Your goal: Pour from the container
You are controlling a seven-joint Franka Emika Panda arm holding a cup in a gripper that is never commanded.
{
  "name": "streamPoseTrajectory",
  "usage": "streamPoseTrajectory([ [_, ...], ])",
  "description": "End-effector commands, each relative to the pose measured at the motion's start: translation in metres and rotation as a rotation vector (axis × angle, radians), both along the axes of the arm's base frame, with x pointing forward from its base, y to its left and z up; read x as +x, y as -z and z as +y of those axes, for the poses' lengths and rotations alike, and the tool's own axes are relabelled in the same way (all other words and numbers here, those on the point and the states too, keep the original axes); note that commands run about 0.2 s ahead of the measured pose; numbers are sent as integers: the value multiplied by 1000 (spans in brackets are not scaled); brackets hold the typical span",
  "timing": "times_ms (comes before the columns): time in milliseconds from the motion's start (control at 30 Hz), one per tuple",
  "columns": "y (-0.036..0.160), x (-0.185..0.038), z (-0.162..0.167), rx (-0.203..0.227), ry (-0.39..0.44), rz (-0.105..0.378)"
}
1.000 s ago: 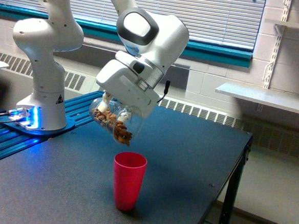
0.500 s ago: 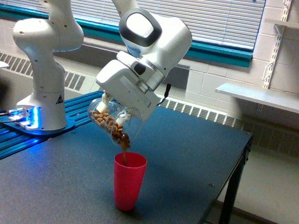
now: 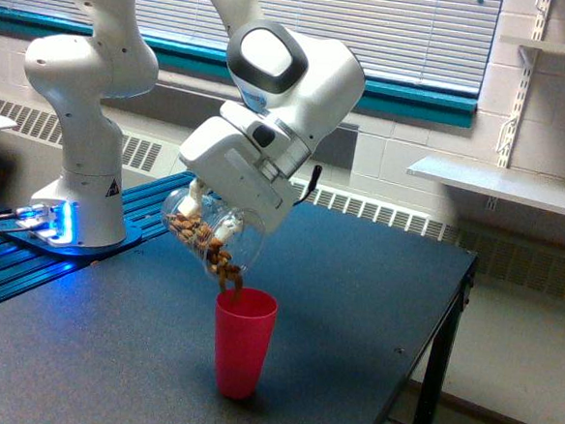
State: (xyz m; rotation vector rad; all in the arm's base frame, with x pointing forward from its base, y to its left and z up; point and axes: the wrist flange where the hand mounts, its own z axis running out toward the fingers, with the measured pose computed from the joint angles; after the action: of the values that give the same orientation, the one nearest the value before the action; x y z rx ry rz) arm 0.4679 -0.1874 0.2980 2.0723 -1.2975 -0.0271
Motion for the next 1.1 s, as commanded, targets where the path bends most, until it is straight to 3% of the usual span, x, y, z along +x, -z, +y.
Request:
streamPoseTrajectory([
  [33, -2, 0, -2, -9, -22, 28],
  [1100, 0, 1, 7, -28, -88, 70],
])
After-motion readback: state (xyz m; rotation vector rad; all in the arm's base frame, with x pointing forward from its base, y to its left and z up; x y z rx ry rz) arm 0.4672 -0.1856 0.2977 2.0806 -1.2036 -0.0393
